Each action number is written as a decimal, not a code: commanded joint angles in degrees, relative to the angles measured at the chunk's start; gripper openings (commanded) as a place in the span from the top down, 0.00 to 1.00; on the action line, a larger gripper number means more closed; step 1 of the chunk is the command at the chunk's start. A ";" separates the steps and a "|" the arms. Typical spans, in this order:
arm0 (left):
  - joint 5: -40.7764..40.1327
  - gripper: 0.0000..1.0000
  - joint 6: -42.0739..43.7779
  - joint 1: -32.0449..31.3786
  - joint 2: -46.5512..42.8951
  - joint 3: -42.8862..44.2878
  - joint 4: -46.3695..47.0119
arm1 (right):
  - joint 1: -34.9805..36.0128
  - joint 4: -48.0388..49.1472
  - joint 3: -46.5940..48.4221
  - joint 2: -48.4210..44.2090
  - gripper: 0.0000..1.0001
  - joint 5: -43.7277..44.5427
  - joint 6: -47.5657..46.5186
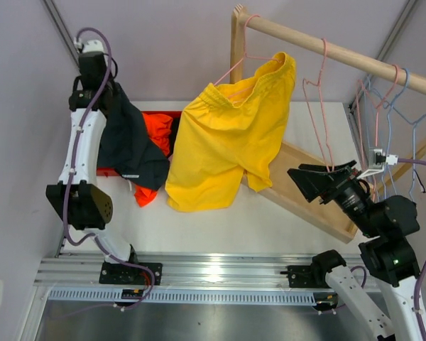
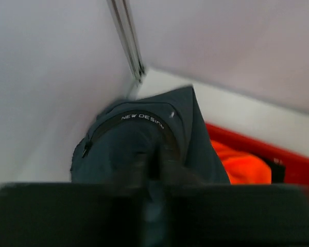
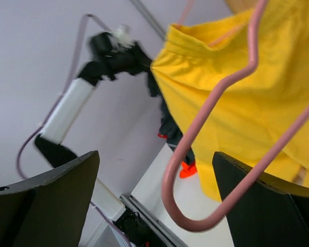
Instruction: Remove the shorts from the hanger
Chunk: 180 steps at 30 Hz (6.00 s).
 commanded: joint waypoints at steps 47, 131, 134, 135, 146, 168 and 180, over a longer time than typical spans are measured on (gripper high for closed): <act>19.11 0.01 -10.75 -1.73 -45.39 -58.61 13.85 | 18.82 17.19 25.90 21.61 0.04 -3.30 -11.56; 45.12 0.01 -8.90 -19.49 -58.31 -53.51 22.55 | 17.94 23.72 36.29 43.89 1.00 13.91 -1.18; 45.47 0.01 -9.96 -20.63 -58.40 -53.77 23.60 | 17.07 21.25 34.98 41.33 1.00 15.76 -2.50; 45.82 0.01 -10.48 -20.89 -58.40 -54.03 24.13 | 16.54 20.64 33.93 40.19 1.00 15.59 -2.24; 58.48 0.01 -15.06 -32.56 -54.80 -55.09 37.05 | 13.63 23.44 29.96 39.12 1.00 13.21 2.06; 42.84 1.00 -10.75 -40.49 -39.84 -53.94 50.06 | 12.58 23.89 28.47 36.49 1.00 9.34 9.36; 25.81 1.00 -10.84 -55.24 -66.19 -72.75 41.28 | 0.56 26.96 32.16 40.70 1.00 2.41 15.94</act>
